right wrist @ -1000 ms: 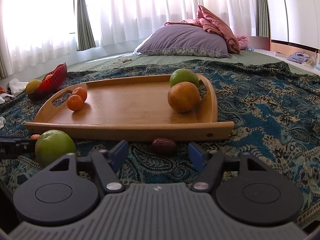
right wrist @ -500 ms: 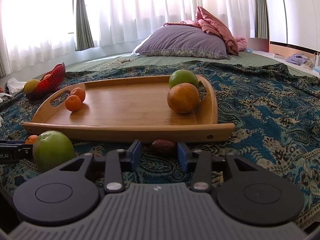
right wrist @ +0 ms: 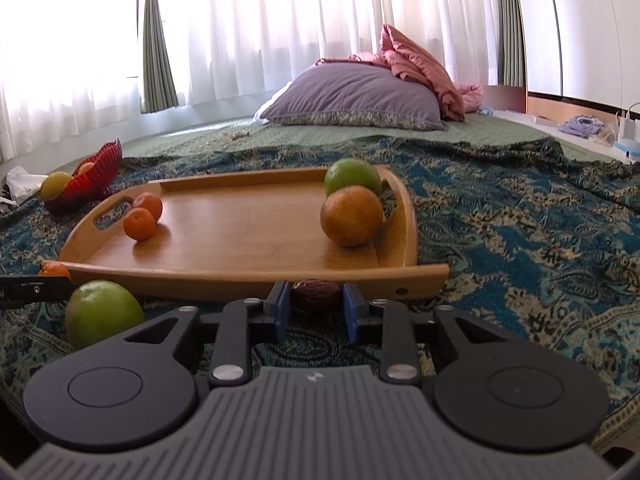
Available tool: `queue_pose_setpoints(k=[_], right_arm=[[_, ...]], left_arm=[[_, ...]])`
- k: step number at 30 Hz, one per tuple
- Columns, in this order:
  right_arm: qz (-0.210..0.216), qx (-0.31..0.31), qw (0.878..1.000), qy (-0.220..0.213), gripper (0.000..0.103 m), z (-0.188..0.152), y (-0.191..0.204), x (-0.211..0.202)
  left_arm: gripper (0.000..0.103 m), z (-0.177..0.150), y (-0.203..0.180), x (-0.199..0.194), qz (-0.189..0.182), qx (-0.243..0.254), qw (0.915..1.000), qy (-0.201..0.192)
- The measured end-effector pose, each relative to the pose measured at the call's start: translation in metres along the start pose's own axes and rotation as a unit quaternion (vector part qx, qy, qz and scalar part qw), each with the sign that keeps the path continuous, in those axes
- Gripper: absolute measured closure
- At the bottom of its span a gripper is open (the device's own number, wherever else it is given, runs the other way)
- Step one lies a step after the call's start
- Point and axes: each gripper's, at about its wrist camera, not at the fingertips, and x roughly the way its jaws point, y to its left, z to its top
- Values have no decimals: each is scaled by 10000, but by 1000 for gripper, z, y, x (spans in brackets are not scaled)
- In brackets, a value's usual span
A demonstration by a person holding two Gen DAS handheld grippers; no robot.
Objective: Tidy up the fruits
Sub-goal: 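Grasp a tangerine with the left tool while the right tool grasps a red date, then carry the tangerine and date onto the tray and open both tools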
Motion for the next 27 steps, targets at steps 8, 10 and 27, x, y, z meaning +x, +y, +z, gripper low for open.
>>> queue_pose_setpoints(k=[8,10,27], right_arm=[[-109,-80,9996,-265,70,17,1,-4],[-146,-126,9993,-309,70,21,1,-2],[-49,-409,9990,-160,70,29,19,26]], left_arm=[[72,22,-7,7,-70,73,9998,-144],[72,27,-8,11,-105,121,9998,-138],[72,38,-23,48,-419,194,9988,172]])
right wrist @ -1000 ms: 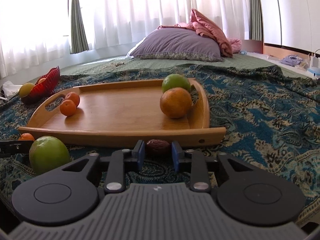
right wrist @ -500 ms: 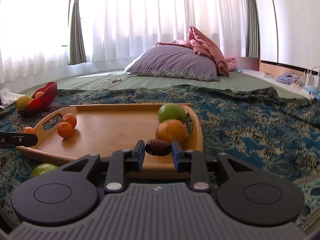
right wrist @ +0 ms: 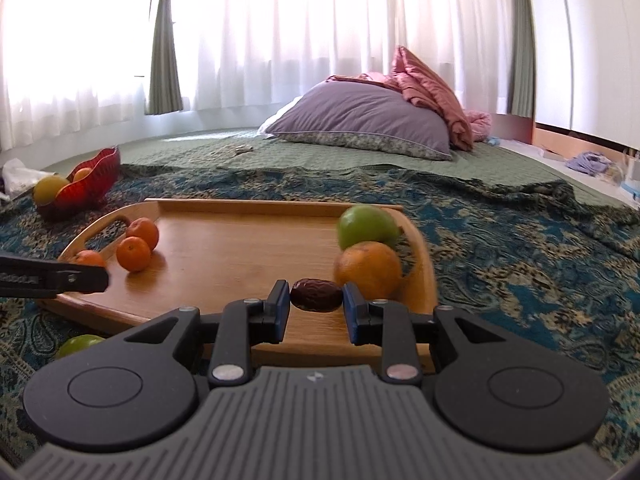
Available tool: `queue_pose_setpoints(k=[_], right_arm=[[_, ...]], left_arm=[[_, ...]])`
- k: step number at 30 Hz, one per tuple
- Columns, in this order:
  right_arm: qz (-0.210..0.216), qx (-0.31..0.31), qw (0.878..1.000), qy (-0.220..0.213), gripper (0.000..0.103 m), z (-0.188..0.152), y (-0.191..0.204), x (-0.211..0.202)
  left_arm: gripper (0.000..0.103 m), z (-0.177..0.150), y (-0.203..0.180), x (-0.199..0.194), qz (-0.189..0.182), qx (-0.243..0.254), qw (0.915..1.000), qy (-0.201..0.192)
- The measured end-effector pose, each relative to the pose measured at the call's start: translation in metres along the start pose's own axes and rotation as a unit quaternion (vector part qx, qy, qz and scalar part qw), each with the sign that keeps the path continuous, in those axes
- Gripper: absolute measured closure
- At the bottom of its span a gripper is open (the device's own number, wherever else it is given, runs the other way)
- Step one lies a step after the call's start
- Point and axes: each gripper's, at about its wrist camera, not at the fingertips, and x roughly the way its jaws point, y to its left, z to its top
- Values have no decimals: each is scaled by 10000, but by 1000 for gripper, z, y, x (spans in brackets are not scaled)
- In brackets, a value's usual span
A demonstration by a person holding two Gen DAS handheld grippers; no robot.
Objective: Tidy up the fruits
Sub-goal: 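Carry the tangerine and date onto the tray and open both tools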
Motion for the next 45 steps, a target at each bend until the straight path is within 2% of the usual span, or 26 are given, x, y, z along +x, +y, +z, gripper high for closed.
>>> queue_pose_setpoints(k=[9,21,45], right_arm=[[195,-33,9996,189,69,14,13,27],[57,-38,9990,435,69,9,13,49],[78,-114,9984,551,66,8,17,57]], left_arm=[[72,13,-17,28,-73,170,9998,46],[72,17,-20,57,-49,261,9994,239],[72,13,-26,67,14,524,9981,320]])
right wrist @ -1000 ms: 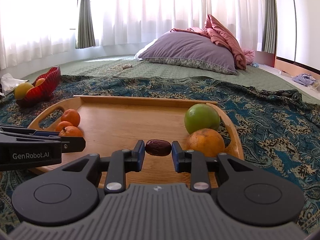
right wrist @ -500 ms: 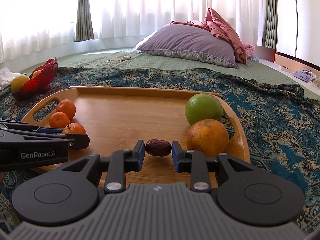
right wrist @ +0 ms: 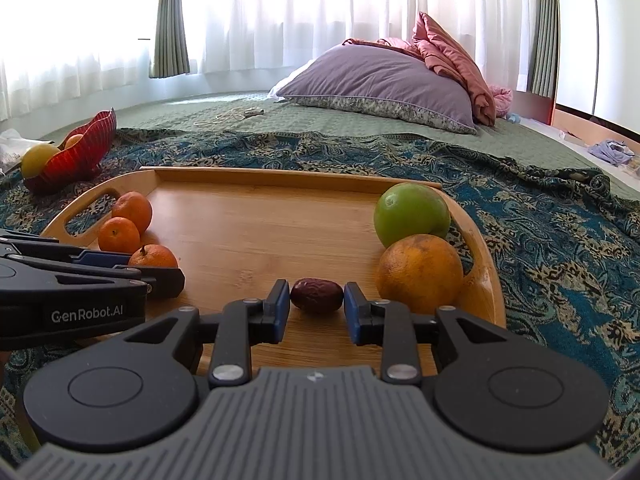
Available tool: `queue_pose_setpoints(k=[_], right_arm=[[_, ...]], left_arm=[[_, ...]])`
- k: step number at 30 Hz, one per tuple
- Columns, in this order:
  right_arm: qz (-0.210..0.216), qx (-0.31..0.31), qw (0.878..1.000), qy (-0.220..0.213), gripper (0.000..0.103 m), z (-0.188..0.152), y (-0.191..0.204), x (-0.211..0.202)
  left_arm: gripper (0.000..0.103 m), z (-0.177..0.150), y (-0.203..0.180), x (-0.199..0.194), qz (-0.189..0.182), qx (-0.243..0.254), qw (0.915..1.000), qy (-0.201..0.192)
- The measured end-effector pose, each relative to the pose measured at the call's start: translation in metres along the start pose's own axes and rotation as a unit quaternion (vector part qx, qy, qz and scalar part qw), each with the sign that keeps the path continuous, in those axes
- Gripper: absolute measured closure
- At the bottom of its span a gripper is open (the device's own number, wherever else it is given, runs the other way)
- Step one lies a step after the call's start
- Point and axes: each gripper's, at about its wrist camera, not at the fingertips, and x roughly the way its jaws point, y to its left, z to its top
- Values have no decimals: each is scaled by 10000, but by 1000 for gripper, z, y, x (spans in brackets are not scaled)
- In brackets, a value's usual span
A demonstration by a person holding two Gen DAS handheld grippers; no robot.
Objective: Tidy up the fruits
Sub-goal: 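Carry the tangerine and date onto the tray and open both tools, then grasp the large green fruit with the left tool while the right tool grasps another date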
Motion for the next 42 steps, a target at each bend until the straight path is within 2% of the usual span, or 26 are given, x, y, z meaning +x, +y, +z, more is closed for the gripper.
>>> queue_pose_setpoints(k=[5,8,11,12,15,24,42], right_arm=[[37,19,10000,8,62,0,-2,-1],[73,-15,9999,-71,62,1,-1,-5],[70,-109,9998,-155,55,0,2,-11],[75,-139,9997,-179,50,0,2,-14],[93,-198,9995,-218,49,-2,3,-20],[239,-67,9990,-365,32,-9,-9,-44],[471,-176,9976,-474,21,-32,-14,-73]], left_arm=[[71,0,0,-2,-20,20,10000,-2],[62,1,-1,-8,-44,66,9999,-85],[58,2,-2,-16,-73,167,9997,-181],[54,2,-3,-19,-82,179,9996,-205],[48,2,-3,-29,-126,199,9993,-278],[32,-7,-3,-53,-183,219,9989,-371],[18,-37,-2,-79,-304,244,9988,-300]])
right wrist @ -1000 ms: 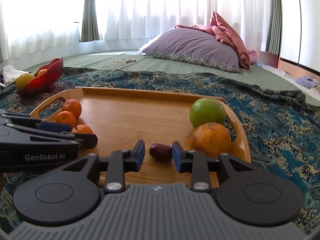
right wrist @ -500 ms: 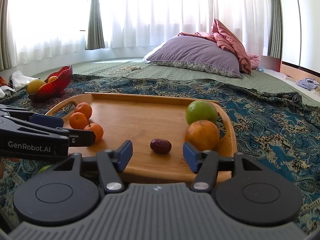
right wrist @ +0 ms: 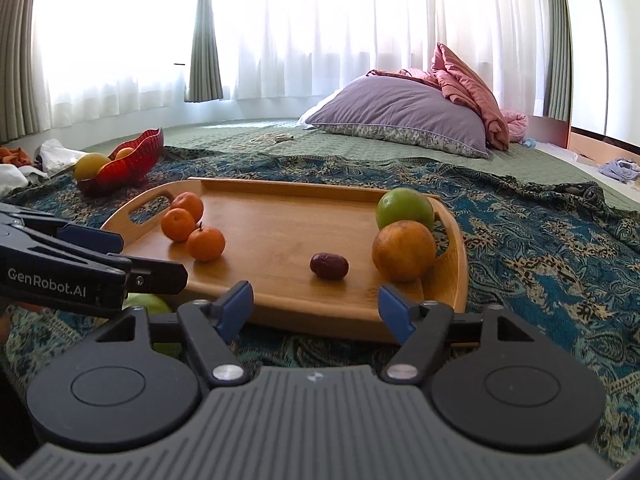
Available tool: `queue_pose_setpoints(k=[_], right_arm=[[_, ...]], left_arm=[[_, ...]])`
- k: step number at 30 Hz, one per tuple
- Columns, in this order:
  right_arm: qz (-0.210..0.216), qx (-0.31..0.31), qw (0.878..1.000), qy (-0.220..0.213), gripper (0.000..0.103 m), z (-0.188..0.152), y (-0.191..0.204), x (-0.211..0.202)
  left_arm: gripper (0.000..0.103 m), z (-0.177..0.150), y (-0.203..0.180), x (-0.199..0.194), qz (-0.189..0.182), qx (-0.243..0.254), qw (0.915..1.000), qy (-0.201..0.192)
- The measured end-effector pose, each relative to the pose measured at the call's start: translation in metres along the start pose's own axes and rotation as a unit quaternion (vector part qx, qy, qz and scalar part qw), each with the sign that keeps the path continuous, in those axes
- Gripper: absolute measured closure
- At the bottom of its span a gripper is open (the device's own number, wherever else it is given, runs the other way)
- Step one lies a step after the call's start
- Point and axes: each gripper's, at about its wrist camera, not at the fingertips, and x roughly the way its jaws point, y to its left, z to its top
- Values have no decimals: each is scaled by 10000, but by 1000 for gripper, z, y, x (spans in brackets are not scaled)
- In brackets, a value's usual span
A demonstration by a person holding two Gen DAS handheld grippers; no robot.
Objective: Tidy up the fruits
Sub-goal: 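Grasp the large green fruit with the left tool while the right tool grasps another date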
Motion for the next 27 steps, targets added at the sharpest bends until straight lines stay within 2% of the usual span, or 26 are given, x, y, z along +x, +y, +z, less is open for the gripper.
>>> queue_pose_setpoints(k=[4,11,19,27], right_arm=[[34,-151,9999,9,18,-7,4,-6],[52,-516,9986,50,17,-17,19,-11],[247,-517,9983,80,17,-20,25,-13],[431,-627,9969,200,21,-30,32,-16]], left_arm=[[17,-5,-1,-4,-55,-28,10000,32],[17,-11,-1,-8,-168,-154,9997,60],[18,-21,-6,-15,-318,-153,9991,227],[35,-30,-6,-16,-498,-165,9978,405]])
